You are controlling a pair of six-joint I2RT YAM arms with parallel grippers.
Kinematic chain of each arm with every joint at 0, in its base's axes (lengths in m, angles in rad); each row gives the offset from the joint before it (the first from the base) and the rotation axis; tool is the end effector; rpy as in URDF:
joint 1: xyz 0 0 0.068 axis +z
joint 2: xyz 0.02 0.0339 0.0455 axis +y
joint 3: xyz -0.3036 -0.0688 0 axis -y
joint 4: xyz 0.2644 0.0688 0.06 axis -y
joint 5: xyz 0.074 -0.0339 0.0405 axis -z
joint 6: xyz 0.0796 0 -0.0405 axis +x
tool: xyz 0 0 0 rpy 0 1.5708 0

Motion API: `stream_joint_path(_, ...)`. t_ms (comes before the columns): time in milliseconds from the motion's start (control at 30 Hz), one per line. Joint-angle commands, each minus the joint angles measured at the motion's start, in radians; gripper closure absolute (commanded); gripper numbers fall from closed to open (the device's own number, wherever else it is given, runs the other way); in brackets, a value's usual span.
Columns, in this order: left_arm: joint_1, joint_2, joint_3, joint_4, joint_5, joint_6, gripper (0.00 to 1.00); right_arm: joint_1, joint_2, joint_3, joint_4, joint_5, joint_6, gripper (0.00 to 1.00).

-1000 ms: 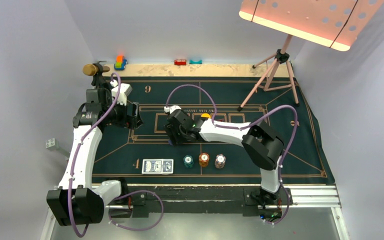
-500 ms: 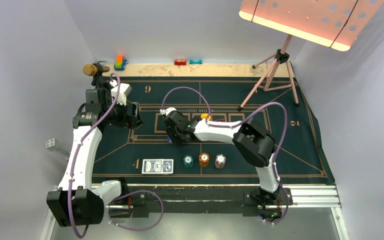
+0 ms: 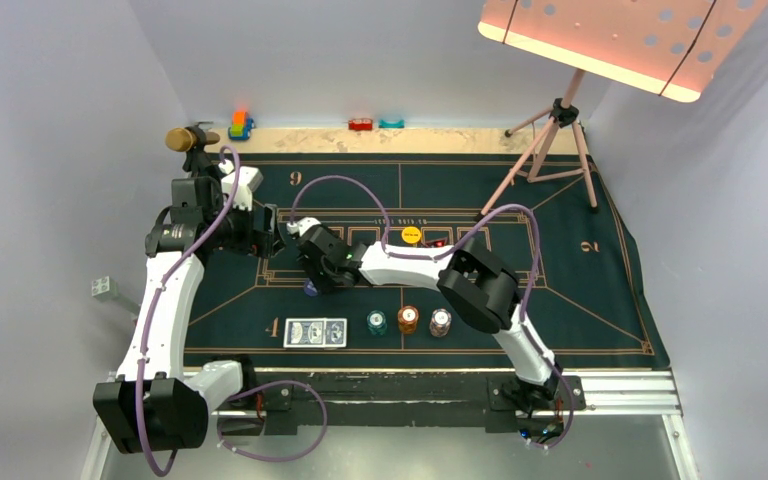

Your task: Distribute texas hold em gaming equipment

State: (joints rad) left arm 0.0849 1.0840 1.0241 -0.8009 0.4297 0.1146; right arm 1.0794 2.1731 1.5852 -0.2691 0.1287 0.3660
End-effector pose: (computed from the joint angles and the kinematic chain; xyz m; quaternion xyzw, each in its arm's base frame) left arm 0.2428 -0.0126 0.3149 0.0877 0.9149 -0.1651 0.3578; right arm 0.2664 0.4761 0.1514 -0.3055 0.8840 0.1854 0.3013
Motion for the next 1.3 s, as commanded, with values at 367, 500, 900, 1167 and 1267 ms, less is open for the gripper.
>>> stream_joint_path(367, 0.013, -0.008, 0.010, 0.029, -0.011, -0.026, 0.00, -0.146, -0.304, -0.260, 0.095, -0.008, 0.044, 0.39)
stream_joint_path(500, 0.012, -0.005, 0.008, 0.028, -0.008, -0.023, 0.00, -0.262, -0.325, -0.299, 0.009, 0.063, 0.046, 0.40)
stream_joint_path(900, 0.013, 0.004, 0.010, 0.025, 0.009, -0.016, 0.00, -0.364, -0.272, -0.312, -0.063, 0.181, 0.058, 0.51)
stream_joint_path(1167, 0.012, 0.005, 0.008, 0.024, 0.013, -0.014, 0.00, -0.377, -0.258, -0.346, -0.070, 0.198, 0.069, 0.54)
stream_joint_path(1267, 0.012, 0.005, 0.008, 0.023, 0.014, -0.012, 0.00, -0.391, -0.242, -0.345, -0.067, 0.202, 0.071, 0.54)
